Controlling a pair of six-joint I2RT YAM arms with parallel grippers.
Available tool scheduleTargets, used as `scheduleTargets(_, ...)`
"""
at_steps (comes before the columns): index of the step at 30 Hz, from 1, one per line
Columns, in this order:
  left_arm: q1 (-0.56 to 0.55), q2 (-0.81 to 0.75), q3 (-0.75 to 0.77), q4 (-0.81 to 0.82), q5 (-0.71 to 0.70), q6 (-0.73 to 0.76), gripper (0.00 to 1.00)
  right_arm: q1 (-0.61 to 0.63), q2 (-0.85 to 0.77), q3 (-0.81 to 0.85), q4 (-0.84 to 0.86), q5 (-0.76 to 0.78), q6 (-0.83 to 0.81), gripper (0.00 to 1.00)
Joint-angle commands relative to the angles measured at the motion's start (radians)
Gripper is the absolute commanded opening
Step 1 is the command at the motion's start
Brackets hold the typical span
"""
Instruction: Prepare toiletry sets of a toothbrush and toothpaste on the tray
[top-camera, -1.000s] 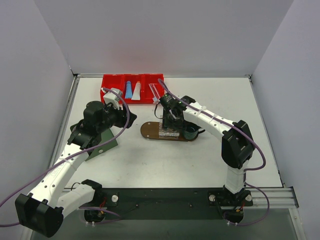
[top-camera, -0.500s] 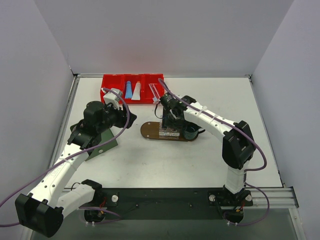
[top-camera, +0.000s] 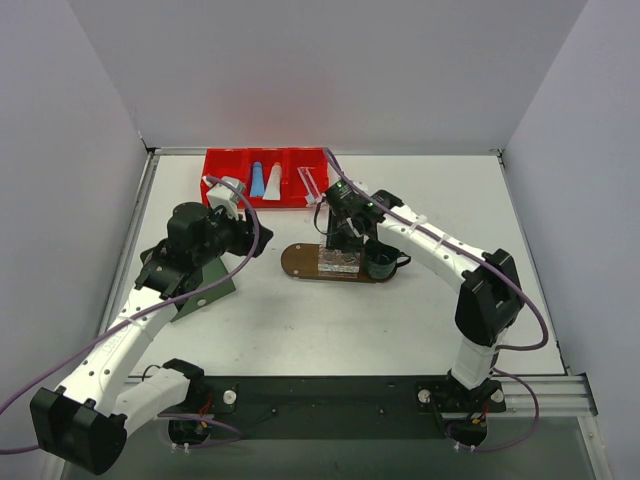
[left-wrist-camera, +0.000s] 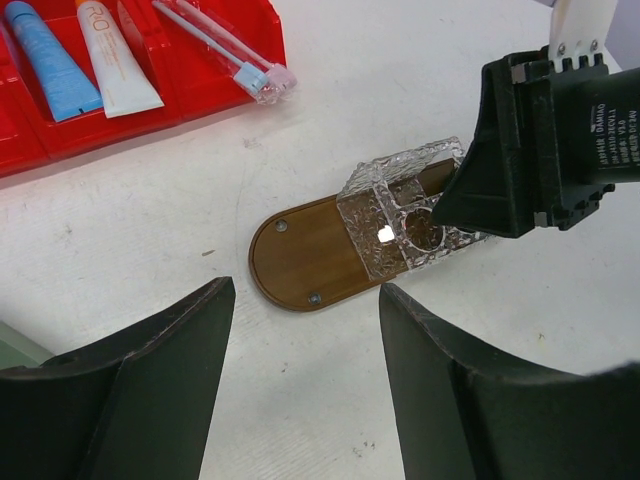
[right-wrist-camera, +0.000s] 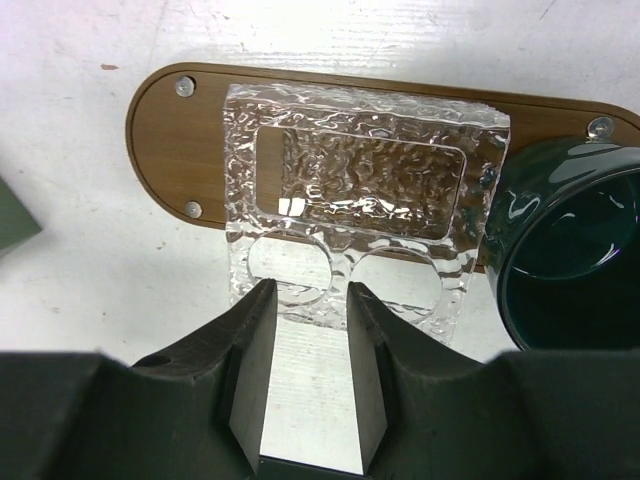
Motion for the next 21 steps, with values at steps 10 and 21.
scheduleTargets(10,0.068,-0.028,0.003,-0.013,-0.049,0.016,0.7,-0.001,-0.307,-0.158,0.124,0.057,-0.045,0.22)
scheduleTargets(21,0.431,-0.09,-0.043,-0.062,-0.098,0.015,0.7,-0.284,-0.62,-0.393,0.134,-0.009,-0.103,0.23)
